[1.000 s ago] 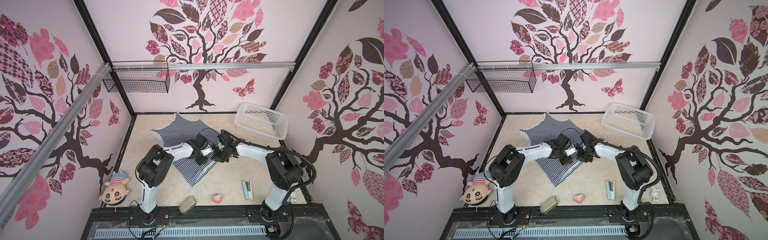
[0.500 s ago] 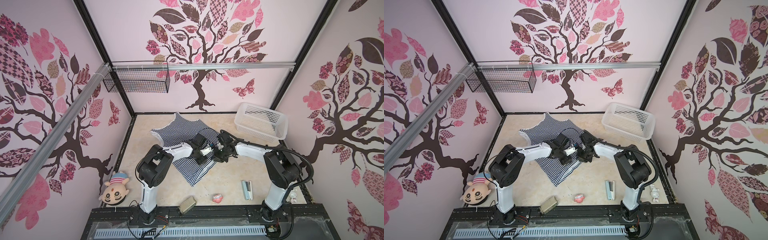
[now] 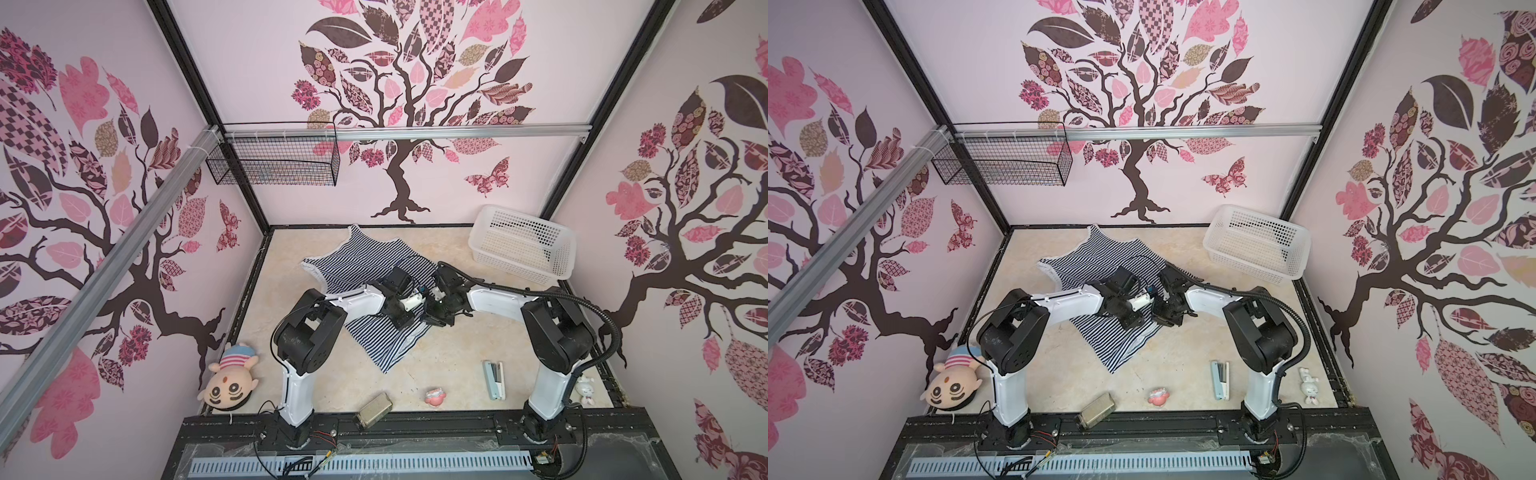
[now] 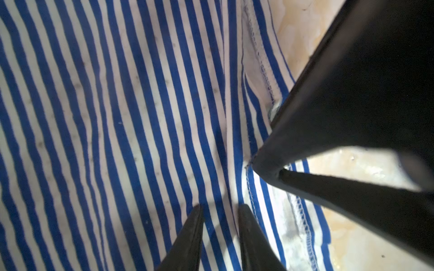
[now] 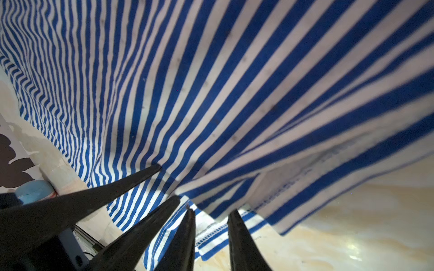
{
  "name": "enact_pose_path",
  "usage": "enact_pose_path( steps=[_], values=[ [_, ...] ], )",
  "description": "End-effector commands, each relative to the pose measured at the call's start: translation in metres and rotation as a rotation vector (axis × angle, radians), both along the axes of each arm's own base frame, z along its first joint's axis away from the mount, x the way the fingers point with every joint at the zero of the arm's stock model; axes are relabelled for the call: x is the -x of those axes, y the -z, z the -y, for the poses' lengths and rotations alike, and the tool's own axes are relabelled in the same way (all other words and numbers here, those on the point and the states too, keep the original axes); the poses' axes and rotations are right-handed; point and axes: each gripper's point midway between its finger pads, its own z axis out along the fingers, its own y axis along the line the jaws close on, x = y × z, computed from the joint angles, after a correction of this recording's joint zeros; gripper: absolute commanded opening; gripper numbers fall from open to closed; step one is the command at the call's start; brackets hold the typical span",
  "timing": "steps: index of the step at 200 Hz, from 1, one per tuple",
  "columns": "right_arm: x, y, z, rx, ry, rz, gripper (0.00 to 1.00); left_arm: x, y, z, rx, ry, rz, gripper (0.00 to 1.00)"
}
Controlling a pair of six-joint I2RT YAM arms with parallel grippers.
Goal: Fold and stack tank tops
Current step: Smooth out the tank top at the center of the table.
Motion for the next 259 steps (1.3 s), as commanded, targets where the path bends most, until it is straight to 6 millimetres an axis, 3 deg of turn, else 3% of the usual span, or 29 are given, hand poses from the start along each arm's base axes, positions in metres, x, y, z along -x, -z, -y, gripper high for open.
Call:
enact_pose_path(
  steps=[1, 115, 185, 259],
  values=[
    [-0.010, 0.007, -0.005, 0.015, 0.006, -0.001, 0.27, 0.018, 0.014, -0.007, -0.031, 0.038, -0.044, 0.30],
    [-0.008, 0.001, -0.002, 0.018, 0.013, 0.010, 0.03, 0.019, 0.005, -0.007, -0.020, 0.039, -0.042, 0.31],
    [0.012, -0.009, 0.006, -0.007, 0.018, 0.012, 0.03, 0.023, -0.045, -0.016, 0.008, 0.020, 0.029, 0.41],
    [0.025, -0.020, 0.012, 0.007, 0.017, 0.027, 0.04, 0.041, -0.032, -0.036, -0.033, 0.023, 0.014, 0.41]
  ],
)
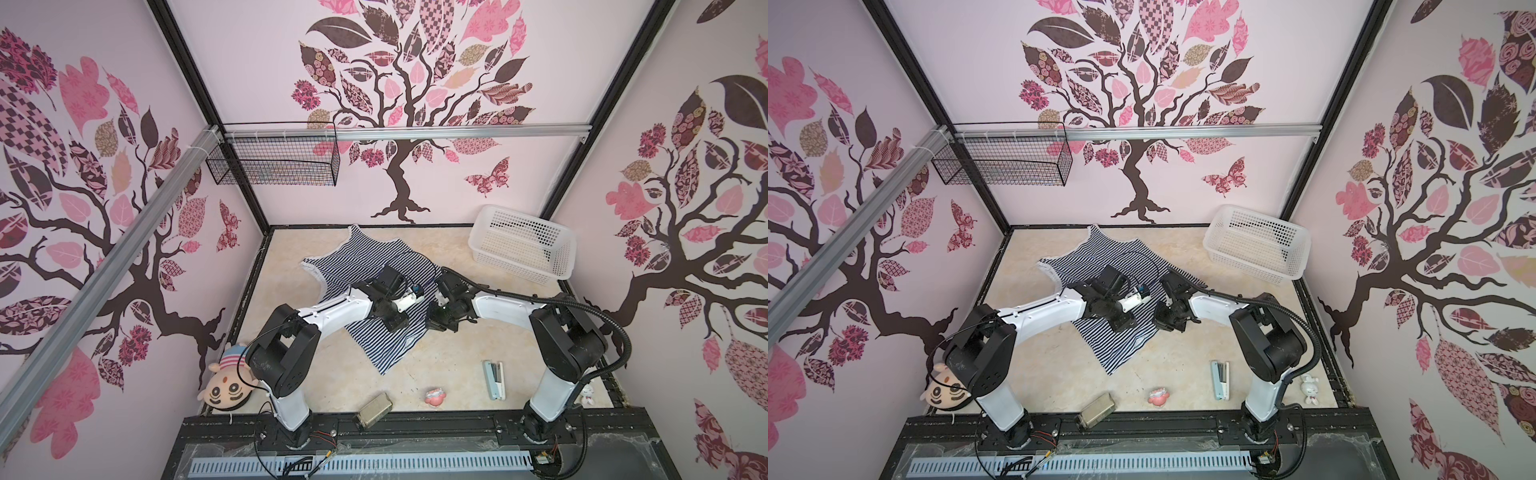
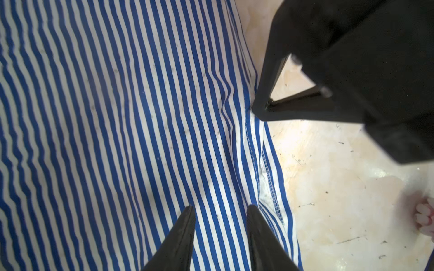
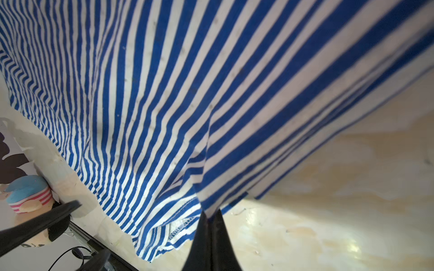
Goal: Fold and stack tank tops
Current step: Smooth out the tank top at the center of the table.
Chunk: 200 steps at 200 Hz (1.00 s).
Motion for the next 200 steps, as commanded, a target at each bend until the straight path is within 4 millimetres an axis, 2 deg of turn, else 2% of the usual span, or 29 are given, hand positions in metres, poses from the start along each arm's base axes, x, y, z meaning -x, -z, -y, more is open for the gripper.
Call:
enact_pose_path(
  steps=[1, 53, 103, 157, 167, 183, 200],
  values=[
    [0.004, -0.015, 0.003, 0.002, 0.011, 0.017, 0.04, 0.010, 0.007, -0.008, -0.021, 0.015, -0.013, 0.41],
    [0.007, -0.016, 0.006, 0.010, 0.017, 0.019, 0.04, 0.030, 0.020, -0.016, -0.036, 0.052, -0.072, 0.40],
    [0.013, -0.010, 0.013, 0.043, 0.011, 0.005, 0.04, 0.034, 0.033, -0.028, -0.106, 0.057, -0.086, 0.40],
    [0.016, -0.004, 0.017, 0.063, 0.012, -0.001, 0.04, 0.030, 0.045, -0.036, -0.180, 0.047, -0.094, 0.40],
    [0.017, -0.002, 0.017, 0.065, 0.008, -0.004, 0.09, 0.029, 0.044, -0.036, -0.178, 0.045, -0.093, 0.40],
    [0.019, 0.001, 0.017, 0.073, -0.012, -0.019, 0.32, 0.029, 0.040, -0.035, -0.172, 0.042, -0.093, 0.39],
    [0.017, -0.004, 0.021, 0.094, -0.014, 0.004, 0.40, 0.027, 0.030, -0.034, -0.161, 0.032, -0.077, 0.39]
  ],
)
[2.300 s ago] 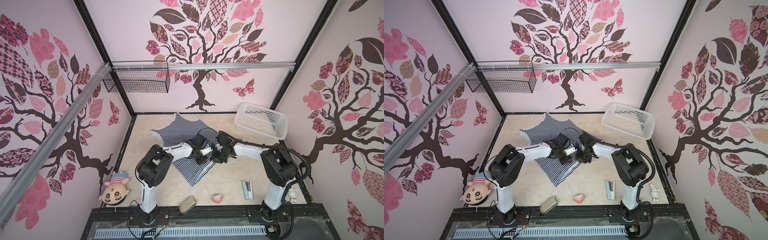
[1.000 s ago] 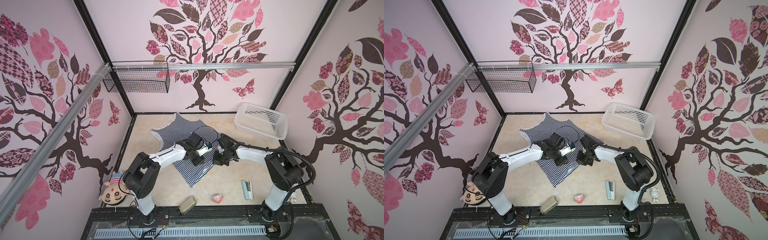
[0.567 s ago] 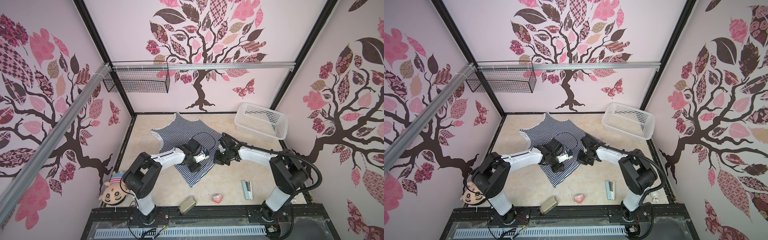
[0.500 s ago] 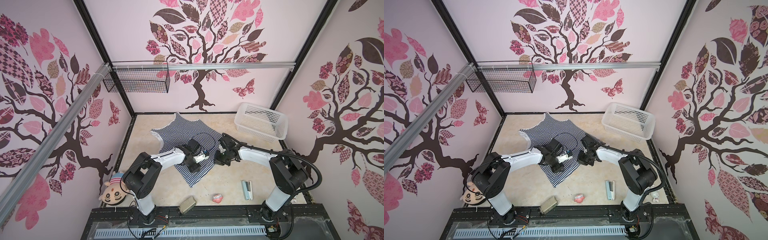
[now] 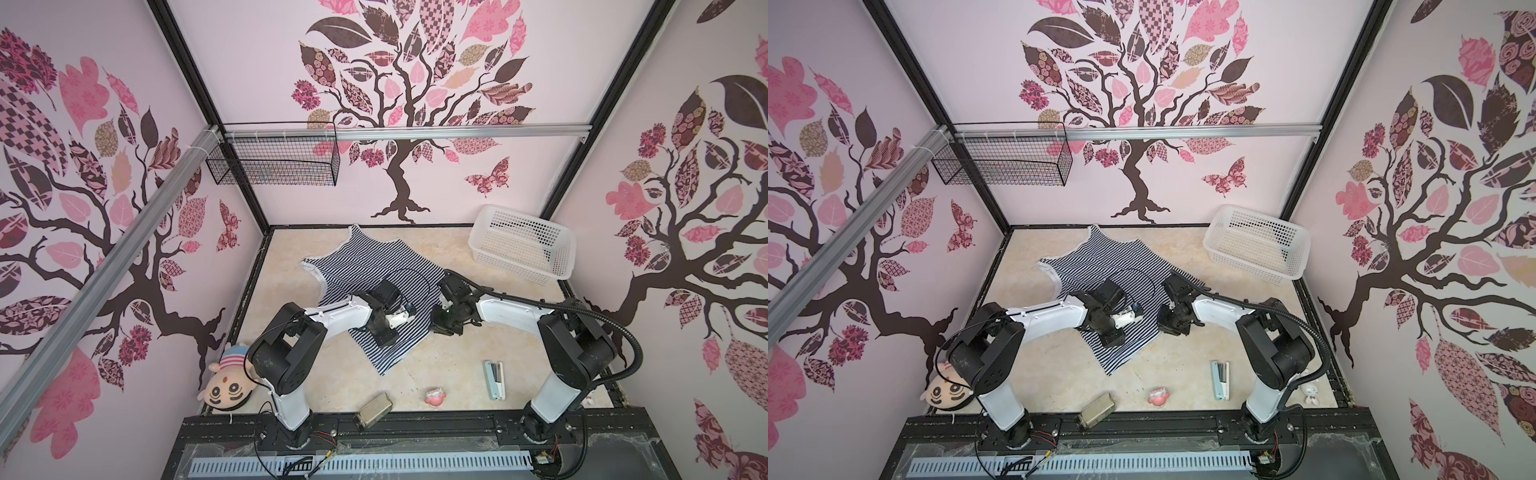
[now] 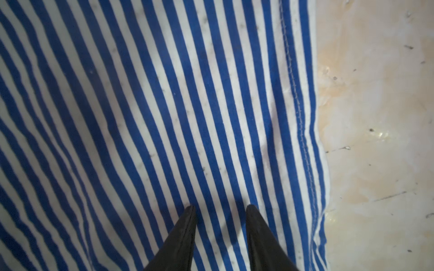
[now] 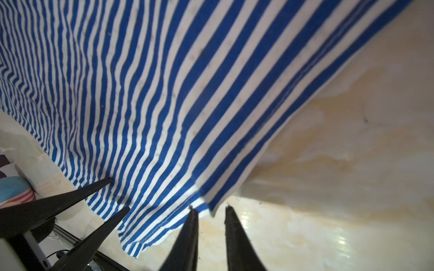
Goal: Fold and stack tank tops
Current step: Smooth out the tank top at the center of the table.
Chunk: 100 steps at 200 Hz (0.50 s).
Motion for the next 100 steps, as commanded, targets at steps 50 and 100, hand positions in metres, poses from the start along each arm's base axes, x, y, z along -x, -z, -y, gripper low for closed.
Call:
enact_pose_path(
  steps=[50, 100],
  values=[
    [-0.025, -0.031, 0.014, 0.051, 0.019, 0.088, 0.35, 0.013, -0.044, 0.013, 0.073, 0.036, 0.014, 0.40],
    [-0.083, -0.027, 0.043, 0.187, 0.083, 0.155, 0.25, 0.013, -0.022, -0.007, -0.044, 0.054, 0.061, 0.38]
  ],
)
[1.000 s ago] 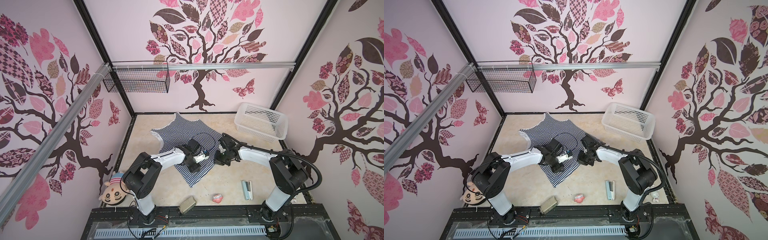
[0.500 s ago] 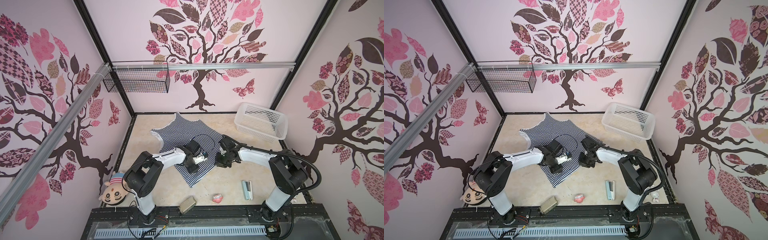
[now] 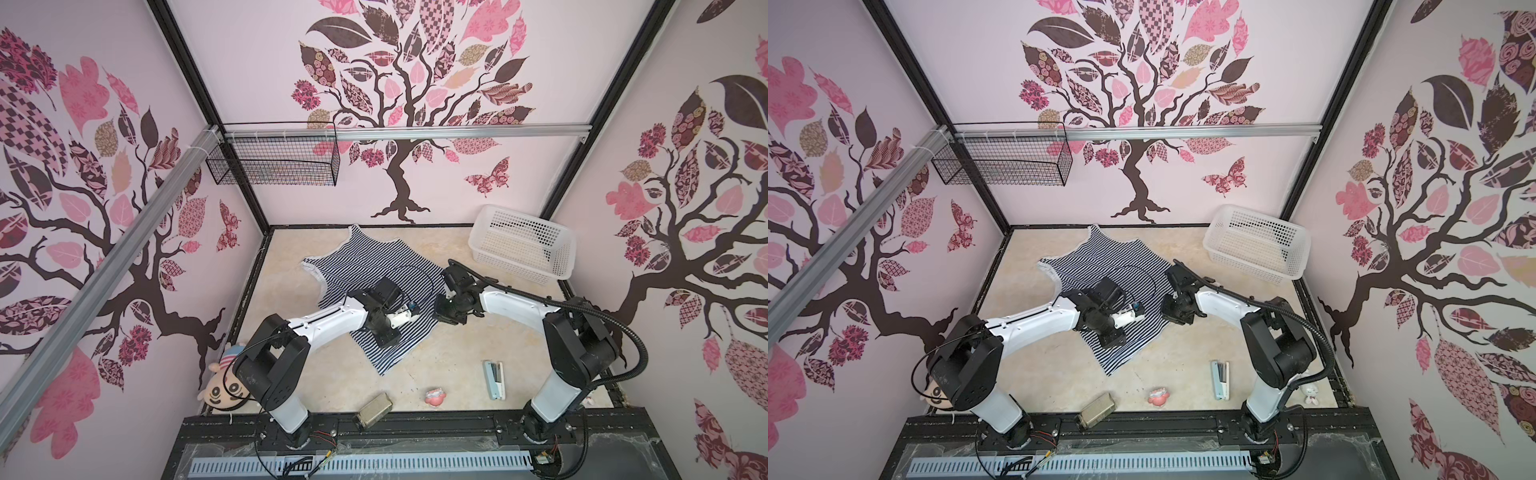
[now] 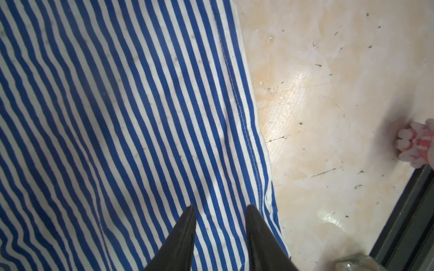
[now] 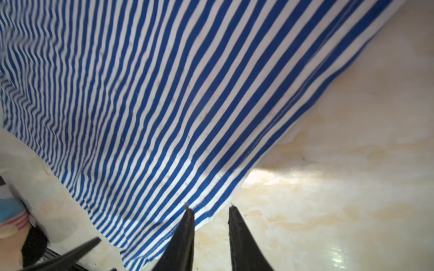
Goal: Fold and stack tank tops
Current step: Smooth out the tank top at the center of the table.
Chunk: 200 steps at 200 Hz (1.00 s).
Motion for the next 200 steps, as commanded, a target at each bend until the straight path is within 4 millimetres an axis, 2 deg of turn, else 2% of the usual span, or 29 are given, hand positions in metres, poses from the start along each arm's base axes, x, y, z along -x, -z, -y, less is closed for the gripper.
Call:
enact_pose_path(
  steps=[1, 22, 42, 87, 141, 172, 181, 189, 200],
  values=[
    [-0.034, 0.000, 0.017, 0.114, 0.022, 0.043, 0.24, -0.004, 0.015, -0.018, -0.099, 0.003, 0.038, 0.38],
    [-0.067, 0.012, 0.032, 0.229, 0.038, 0.049, 0.21, -0.004, 0.020, -0.032, -0.151, 0.011, 0.075, 0.38],
    [-0.088, 0.024, 0.040, 0.280, 0.060, 0.041, 0.20, 0.001, 0.022, -0.039, -0.168, 0.015, 0.076, 0.38],
    [-0.118, 0.043, 0.052, 0.378, 0.083, 0.015, 0.20, 0.002, 0.046, -0.057, -0.297, 0.007, 0.041, 0.37],
    [-0.153, 0.050, 0.070, 0.530, 0.085, -0.005, 0.25, 0.024, 0.051, -0.056, -0.331, 0.062, -0.012, 0.37],
    [-0.176, 0.037, 0.062, 0.522, 0.076, 0.025, 0.26, 0.043, 0.048, -0.046, -0.316, 0.122, -0.058, 0.37],
    [-0.183, 0.026, 0.061, 0.521, 0.078, 0.049, 0.27, 0.045, 0.043, -0.042, -0.295, 0.124, -0.068, 0.37],
    [-0.188, 0.032, 0.061, 0.533, 0.075, 0.048, 0.28, 0.047, 0.037, -0.038, -0.274, 0.124, -0.079, 0.37],
    [-0.195, 0.019, 0.060, 0.534, 0.080, 0.066, 0.29, 0.044, 0.029, -0.034, -0.258, 0.121, -0.072, 0.37]
  ],
)
